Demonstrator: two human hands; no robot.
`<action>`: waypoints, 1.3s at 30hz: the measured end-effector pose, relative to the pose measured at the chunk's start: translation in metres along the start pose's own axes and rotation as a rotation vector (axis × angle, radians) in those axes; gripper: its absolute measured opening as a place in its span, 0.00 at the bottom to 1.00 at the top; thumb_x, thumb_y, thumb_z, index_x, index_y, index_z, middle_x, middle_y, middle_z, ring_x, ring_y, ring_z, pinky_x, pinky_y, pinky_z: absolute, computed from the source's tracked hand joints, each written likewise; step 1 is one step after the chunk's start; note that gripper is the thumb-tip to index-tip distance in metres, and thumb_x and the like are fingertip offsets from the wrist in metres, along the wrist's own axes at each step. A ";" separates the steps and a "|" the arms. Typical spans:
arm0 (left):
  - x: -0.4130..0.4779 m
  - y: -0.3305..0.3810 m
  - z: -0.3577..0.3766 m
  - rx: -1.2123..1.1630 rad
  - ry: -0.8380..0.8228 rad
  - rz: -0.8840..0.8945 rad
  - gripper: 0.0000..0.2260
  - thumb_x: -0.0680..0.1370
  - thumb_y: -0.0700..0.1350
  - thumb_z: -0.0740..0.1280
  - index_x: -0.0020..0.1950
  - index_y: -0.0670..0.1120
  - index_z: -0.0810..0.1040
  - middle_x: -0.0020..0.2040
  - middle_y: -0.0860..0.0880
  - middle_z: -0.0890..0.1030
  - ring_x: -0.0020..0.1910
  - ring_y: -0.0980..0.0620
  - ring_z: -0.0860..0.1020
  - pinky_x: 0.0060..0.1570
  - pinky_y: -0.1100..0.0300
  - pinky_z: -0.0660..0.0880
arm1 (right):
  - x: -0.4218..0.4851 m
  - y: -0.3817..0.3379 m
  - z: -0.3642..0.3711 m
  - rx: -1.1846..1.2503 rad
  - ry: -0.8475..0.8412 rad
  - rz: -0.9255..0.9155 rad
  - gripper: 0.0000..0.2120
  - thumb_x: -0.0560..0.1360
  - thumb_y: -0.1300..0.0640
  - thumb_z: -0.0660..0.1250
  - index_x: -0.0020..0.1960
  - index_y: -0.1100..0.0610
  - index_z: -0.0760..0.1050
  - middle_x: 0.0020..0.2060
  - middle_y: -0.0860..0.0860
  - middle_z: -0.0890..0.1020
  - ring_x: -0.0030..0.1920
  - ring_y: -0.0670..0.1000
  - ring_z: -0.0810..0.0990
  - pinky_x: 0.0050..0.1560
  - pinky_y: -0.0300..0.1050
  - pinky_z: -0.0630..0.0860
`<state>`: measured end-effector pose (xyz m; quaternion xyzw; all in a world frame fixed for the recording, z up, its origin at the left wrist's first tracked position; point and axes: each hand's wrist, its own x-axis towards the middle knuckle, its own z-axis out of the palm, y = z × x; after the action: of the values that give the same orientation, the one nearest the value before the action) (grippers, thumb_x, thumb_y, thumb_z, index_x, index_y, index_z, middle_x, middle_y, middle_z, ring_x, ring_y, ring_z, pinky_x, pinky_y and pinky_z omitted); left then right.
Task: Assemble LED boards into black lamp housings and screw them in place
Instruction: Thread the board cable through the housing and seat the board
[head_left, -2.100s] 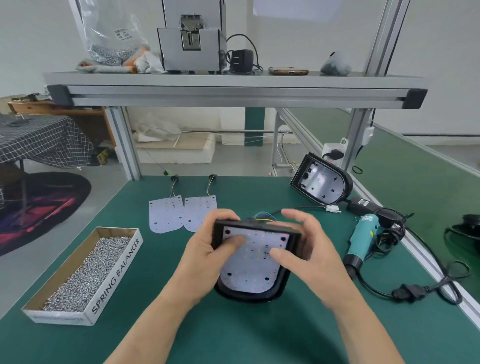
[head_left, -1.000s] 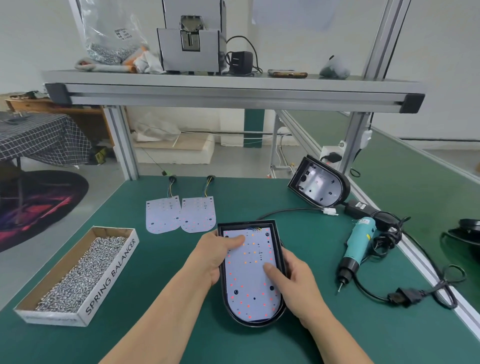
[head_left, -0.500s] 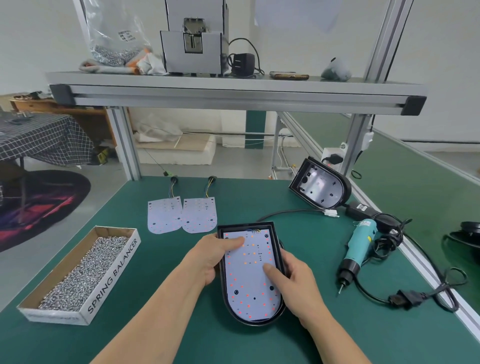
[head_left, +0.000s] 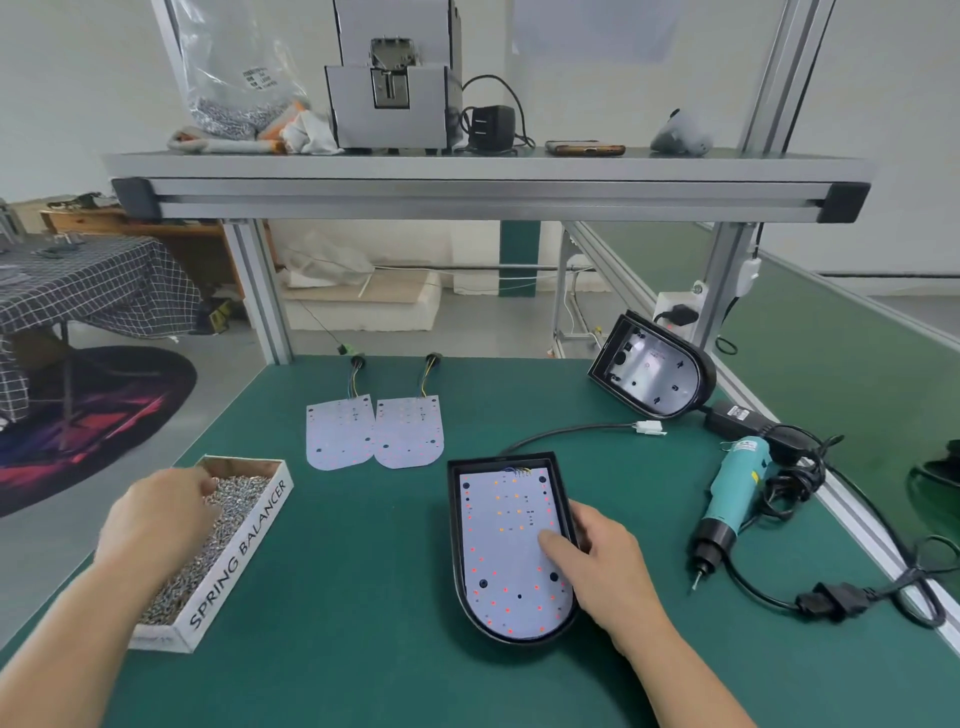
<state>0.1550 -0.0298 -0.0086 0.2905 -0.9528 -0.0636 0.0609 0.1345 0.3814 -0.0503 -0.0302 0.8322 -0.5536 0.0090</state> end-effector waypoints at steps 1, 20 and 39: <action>0.000 -0.005 0.004 0.044 -0.052 0.027 0.13 0.77 0.46 0.71 0.62 0.50 0.81 0.59 0.45 0.83 0.52 0.44 0.81 0.54 0.51 0.79 | 0.000 0.000 0.000 -0.003 -0.001 0.000 0.15 0.76 0.59 0.70 0.53 0.38 0.78 0.45 0.46 0.87 0.47 0.53 0.83 0.54 0.50 0.80; -0.002 -0.021 0.023 -0.031 0.134 0.105 0.14 0.73 0.46 0.77 0.30 0.55 0.79 0.30 0.54 0.79 0.32 0.47 0.78 0.36 0.53 0.79 | -0.001 0.001 0.000 0.031 -0.001 0.007 0.16 0.76 0.60 0.70 0.50 0.37 0.78 0.43 0.40 0.86 0.45 0.48 0.83 0.47 0.39 0.80; -0.081 0.120 -0.031 -2.072 -0.874 -0.420 0.06 0.70 0.35 0.68 0.45 0.35 0.80 0.33 0.47 0.75 0.24 0.58 0.74 0.23 0.73 0.70 | -0.002 -0.001 0.002 0.032 0.018 0.043 0.16 0.75 0.59 0.70 0.51 0.37 0.79 0.43 0.41 0.87 0.47 0.56 0.84 0.51 0.51 0.82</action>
<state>0.1614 0.1117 0.0338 0.2071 -0.3147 -0.9231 -0.0772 0.1365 0.3791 -0.0498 -0.0071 0.8238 -0.5667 0.0139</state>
